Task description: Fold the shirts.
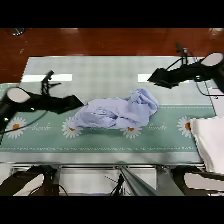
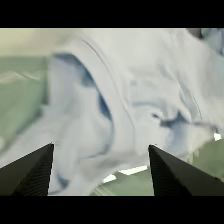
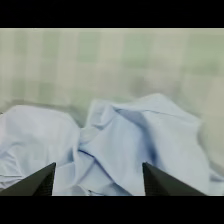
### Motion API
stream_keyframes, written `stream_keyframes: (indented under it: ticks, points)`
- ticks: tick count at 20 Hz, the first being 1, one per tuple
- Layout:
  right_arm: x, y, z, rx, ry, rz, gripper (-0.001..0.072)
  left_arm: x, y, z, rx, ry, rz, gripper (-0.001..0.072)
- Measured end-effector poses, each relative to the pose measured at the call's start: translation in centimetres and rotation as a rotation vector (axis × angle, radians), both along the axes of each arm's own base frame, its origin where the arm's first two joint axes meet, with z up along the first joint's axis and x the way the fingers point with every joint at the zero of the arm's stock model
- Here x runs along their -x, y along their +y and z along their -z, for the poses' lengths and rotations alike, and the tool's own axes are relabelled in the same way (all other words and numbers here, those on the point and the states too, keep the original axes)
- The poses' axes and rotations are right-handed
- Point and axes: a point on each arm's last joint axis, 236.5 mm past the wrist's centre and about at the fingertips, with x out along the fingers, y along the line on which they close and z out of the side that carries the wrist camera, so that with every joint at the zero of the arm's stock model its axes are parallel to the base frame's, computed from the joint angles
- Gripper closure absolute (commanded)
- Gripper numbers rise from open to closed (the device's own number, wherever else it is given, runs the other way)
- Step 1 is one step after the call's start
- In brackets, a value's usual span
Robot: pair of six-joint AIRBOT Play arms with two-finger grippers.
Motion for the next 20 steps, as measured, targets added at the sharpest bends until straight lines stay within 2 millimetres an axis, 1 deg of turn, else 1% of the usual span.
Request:
stream_keyframes:
  ticks: [2, 3, 4, 5, 6, 7, 9, 10, 11, 13, 16, 17, 18, 19, 20]
  points:
    - [0.4, -5.6, 0.2, 0.044, 0.022, 0.083, 0.0089, -1.9, 4.1, -2.2, -0.017, -0.030, -0.114, 0.0005]
    - [1.2, -8.2, 0.8, 0.059, 0.044, 0.138, 0.0090, -2.2, 5.4, -2.6, -0.015, -0.027, -0.156, 0.0005]
    - [2.3, -10.2, 1.8, 0.064, 0.074, 0.185, 0.0090, -2.3, 5.9, -2.7, 0.001, -0.018, -0.179, 0.0005]
    - [3.6, -11.6, 2.9, 0.057, 0.106, 0.232, 0.0089, -2.4, 5.8, -2.5, 0.023, -0.004, -0.188, 0.0005]
    - [4.9, -12.4, 4.2, 0.051, 0.137, 0.266, 0.0090, -2.2, 5.1, -1.7, 0.047, 0.024, -0.164, 0.0005]
    - [6.2, -12.8, 5.7, 0.044, 0.168, 0.289, 0.0090, -2.0, 3.9, -1.0, 0.078, 0.051, -0.127, 0.0005]
    - [8.4, -12.6, 8.0, 0.027, 0.220, 0.299, 0.0090, -1.7, 0.6, 0.6, 0.148, 0.108, -0.037, 0.0005]
    - [9.1, -12.3, 8.7, 0.019, 0.236, 0.295, 0.0090, -1.7, -1.0, 1.4, 0.171, 0.132, 0.004, 0.0005]
    - [9.7, -12.0, 9.2, 0.011, 0.246, 0.296, 0.0089, -1.7, -2.6, 2.2, 0.191, 0.158, 0.039, 0.0005]
    - [10.3, -11.9, 9.9, 0.009, 0.256, 0.295, 0.0090, -1.2, -5.5, 4.0, 0.213, 0.239, 0.114, 0.0005]
    - [10.6, -11.5, 10.3, -0.001, 0.259, 0.297, 0.0090, 0.1, -8.8, 6.7, 0.204, 0.382, 0.225, 0.0017]
    - [10.6, -11.3, 10.3, -0.004, 0.258, 0.293, 0.0089, 0.8, -9.6, 7.3, 0.199, 0.426, 0.272, 0.0236]
    - [10.5, -10.8, 10.4, -0.007, 0.256, 0.285, 0.0090, 1.4, -10.2, 7.9, 0.189, 0.467, 0.313, 0.0605]
    - [10.4, -10.4, 10.4, -0.003, 0.252, 0.273, 0.0089, 1.9, -10.6, 8.1, 0.181, 0.495, 0.350, 0.0685]
    - [10.2, -9.8, 10.5, 0.002, 0.246, 0.259, 0.0090, 1.9, -10.9, 8.3, 0.173, 0.504, 0.375, 0.0684]
